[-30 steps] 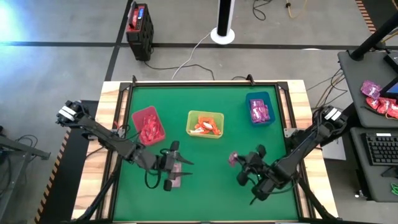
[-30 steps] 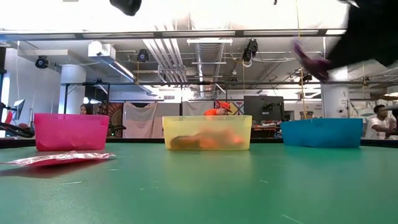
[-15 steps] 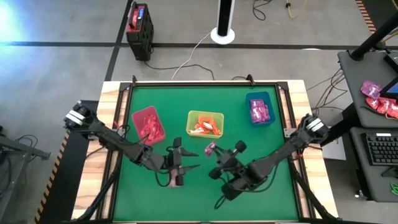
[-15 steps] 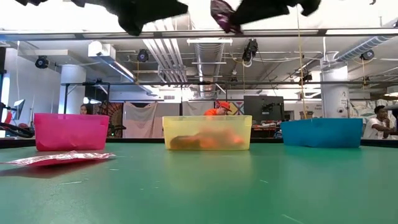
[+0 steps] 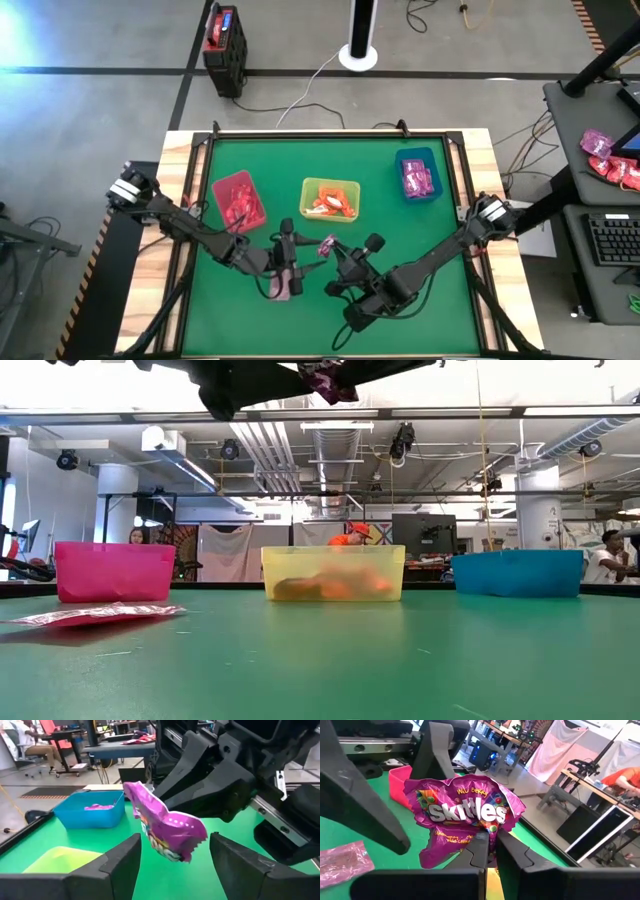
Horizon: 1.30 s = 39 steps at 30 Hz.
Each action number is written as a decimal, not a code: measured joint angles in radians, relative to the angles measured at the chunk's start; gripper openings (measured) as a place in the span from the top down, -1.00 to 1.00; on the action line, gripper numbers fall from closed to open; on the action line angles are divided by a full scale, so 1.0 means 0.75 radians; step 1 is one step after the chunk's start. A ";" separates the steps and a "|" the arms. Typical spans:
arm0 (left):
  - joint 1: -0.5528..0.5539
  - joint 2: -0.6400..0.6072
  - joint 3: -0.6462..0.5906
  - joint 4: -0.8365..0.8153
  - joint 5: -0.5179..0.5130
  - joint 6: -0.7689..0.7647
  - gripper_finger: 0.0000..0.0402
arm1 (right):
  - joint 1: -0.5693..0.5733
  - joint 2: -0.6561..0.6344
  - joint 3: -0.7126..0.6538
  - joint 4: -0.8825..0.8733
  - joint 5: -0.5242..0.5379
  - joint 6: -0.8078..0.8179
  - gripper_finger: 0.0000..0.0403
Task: Sort candy by brand, put in halloween buckets
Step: Put the purple candy into the blue bin
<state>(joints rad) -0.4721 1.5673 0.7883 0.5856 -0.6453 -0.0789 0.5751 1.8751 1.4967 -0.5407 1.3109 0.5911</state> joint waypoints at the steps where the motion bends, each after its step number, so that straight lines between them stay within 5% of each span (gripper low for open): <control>1: 0.001 0.000 0.000 0.003 0.000 -0.001 -0.09 | 0.000 0.000 0.000 0.000 0.000 0.001 0.91; 8: 0.012 0.000 0.000 0.020 -0.041 0.010 0.10 | 0.000 0.000 0.000 0.004 -0.014 -0.009 0.91; 15: 0.014 0.000 0.000 0.011 -0.032 0.060 0.89 | 0.003 -0.001 0.000 0.000 -0.047 -0.017 0.91; 34: 0.013 -0.001 0.000 -0.140 -0.020 0.060 0.97 | 0.014 -0.210 -0.001 -0.090 -0.431 0.014 0.25; 39: 0.013 -0.001 -0.001 -0.129 0.115 0.088 0.97 | 0.016 -0.221 -0.001 -0.106 -0.460 0.012 0.09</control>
<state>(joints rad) -0.4625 1.5669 0.7876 0.4885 -0.5588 -0.0131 0.5868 1.7092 1.4960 -0.6201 0.9656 0.6003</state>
